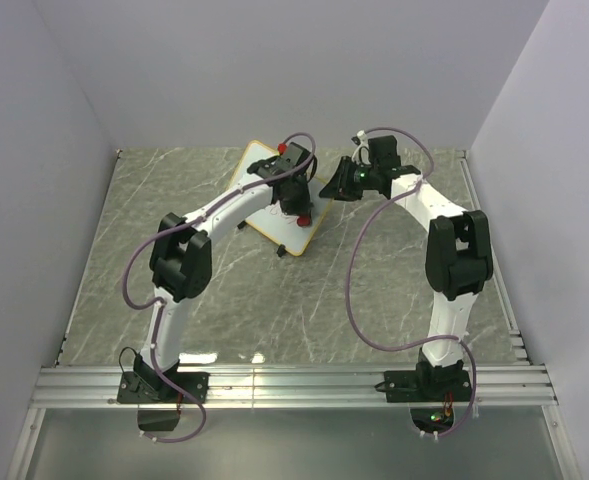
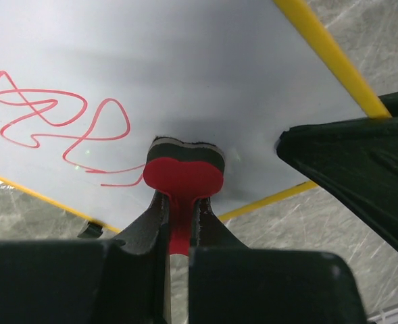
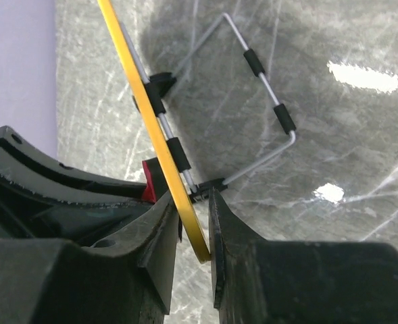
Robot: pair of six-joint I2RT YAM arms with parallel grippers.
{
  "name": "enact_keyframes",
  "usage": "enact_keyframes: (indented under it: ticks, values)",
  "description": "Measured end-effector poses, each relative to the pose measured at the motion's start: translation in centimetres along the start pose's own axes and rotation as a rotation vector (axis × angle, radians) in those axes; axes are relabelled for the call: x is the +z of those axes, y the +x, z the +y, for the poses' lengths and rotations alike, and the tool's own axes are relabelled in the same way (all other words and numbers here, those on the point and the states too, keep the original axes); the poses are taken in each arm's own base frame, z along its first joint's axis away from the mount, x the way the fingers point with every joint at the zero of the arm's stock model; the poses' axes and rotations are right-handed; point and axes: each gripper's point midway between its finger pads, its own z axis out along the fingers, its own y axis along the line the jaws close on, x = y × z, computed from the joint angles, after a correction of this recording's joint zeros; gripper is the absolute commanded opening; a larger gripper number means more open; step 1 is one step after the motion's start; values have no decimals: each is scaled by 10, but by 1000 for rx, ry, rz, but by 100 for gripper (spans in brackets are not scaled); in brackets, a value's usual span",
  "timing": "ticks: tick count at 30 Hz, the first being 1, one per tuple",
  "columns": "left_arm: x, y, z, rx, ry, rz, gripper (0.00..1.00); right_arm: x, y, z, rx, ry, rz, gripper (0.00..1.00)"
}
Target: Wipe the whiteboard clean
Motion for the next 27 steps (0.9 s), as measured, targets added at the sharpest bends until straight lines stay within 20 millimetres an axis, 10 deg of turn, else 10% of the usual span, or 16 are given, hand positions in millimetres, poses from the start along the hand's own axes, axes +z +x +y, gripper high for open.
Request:
enact_keyframes:
  ticks: [15,19,27]
  values:
    - [31,-16,141,-103,-229,-27,0,-11,14,0,-14,14,-8,0]
    - [28,-17,132,-59,-246,-52,0,-12,18,2,-11,19,5,0]
    - [10,9,44,45,-83,-98,0,-12,20,2,3,18,12,0]
